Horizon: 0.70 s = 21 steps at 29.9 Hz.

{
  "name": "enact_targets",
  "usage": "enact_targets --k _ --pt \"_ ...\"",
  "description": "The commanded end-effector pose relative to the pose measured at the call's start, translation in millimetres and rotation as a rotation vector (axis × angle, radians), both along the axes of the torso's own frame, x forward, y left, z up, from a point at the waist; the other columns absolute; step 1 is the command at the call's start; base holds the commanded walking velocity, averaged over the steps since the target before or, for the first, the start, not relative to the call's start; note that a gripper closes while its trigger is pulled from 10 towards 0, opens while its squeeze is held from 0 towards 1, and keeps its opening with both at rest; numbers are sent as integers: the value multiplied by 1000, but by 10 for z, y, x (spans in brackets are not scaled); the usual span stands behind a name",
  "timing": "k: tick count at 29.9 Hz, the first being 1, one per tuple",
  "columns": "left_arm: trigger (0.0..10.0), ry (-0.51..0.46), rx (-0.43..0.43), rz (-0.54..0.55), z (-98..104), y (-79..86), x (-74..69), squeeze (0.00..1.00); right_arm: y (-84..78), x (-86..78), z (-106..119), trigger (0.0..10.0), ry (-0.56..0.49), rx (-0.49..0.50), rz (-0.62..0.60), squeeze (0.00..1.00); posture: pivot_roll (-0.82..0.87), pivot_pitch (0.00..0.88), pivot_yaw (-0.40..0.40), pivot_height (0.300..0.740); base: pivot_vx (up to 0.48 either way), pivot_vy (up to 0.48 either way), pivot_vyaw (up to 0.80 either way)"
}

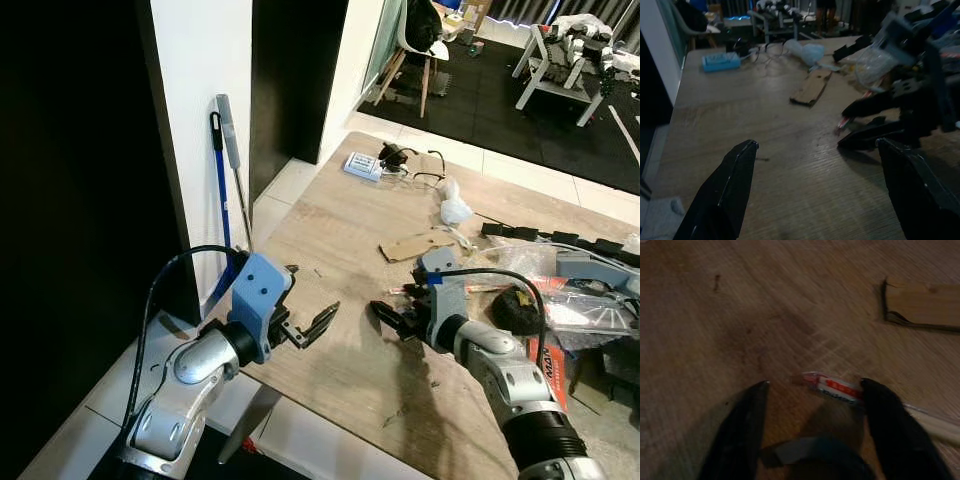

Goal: Picking trash to rubbish bin

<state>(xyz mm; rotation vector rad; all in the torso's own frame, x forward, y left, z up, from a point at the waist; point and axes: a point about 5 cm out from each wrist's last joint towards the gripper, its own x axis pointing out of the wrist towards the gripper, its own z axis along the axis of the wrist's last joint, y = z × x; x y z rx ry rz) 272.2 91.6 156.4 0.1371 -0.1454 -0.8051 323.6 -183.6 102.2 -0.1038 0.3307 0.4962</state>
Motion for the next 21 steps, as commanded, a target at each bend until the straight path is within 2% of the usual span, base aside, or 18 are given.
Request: enact_targets --k 1,3,21 --pt "10000 35 3 -46 -43 -29 -55 0 -35 -114 -226 0 119 -33 2 0 -11 124 -96 740 0 0 0" --pt "10000 50 6 -86 -49 -51 -89 0 -38 -128 -236 0 134 -32 6 0 -11 124 -95 740 0 0 0" --pt "10000 70 8 -111 -52 -61 -118 0 -55 -162 -243 0 163 -16 2 0 -12 115 -91 740 0 0 0"
